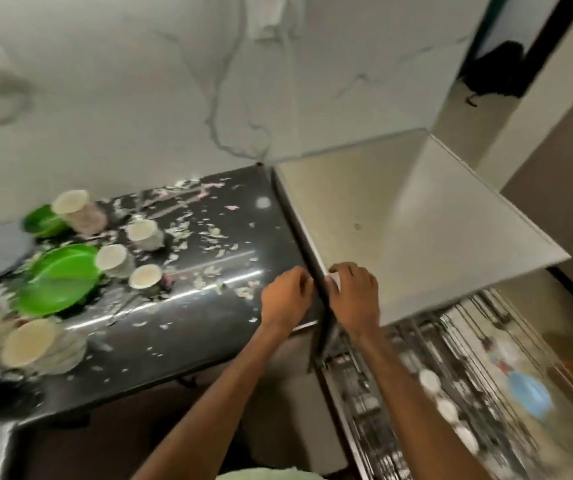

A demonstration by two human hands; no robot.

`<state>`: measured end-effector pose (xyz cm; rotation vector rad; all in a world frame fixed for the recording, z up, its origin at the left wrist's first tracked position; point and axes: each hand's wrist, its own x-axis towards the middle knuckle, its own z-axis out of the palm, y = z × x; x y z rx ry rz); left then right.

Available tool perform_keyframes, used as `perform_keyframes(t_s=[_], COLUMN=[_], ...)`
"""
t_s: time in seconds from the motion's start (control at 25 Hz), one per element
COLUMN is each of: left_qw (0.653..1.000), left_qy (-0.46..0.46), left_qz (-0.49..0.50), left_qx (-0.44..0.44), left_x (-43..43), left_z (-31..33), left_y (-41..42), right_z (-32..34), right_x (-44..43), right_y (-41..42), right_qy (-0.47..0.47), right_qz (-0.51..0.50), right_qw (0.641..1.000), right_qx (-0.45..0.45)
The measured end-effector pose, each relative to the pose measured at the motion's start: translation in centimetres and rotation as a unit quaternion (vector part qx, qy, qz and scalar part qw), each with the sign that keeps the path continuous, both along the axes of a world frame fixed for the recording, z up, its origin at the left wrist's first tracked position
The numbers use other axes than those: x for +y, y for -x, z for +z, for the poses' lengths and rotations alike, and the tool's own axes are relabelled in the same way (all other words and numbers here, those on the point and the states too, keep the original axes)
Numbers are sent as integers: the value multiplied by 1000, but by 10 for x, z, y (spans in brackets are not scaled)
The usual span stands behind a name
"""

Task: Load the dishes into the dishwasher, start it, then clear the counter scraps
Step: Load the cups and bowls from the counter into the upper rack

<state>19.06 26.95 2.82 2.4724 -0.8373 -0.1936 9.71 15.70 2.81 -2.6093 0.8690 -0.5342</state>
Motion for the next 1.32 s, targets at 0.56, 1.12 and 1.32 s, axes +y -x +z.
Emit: perform_keyframes(t_s=[0.56, 1.12, 1.32], left_qw=[955, 957, 960], left_qy=[68, 59, 52], left_qz=[289, 281, 262], left_qx=[9, 52, 78], left_x=[340, 329, 315], left_z=[-9, -22, -28], left_y=[-118, -120, -115], right_z=[-14, -13, -14], right_x=[280, 258, 239], right_y=[-216, -262, -235], right_qy=[10, 52, 1], right_qz=[264, 312, 292], right_qw=[958, 918, 935], right_qx=[114, 240, 204])
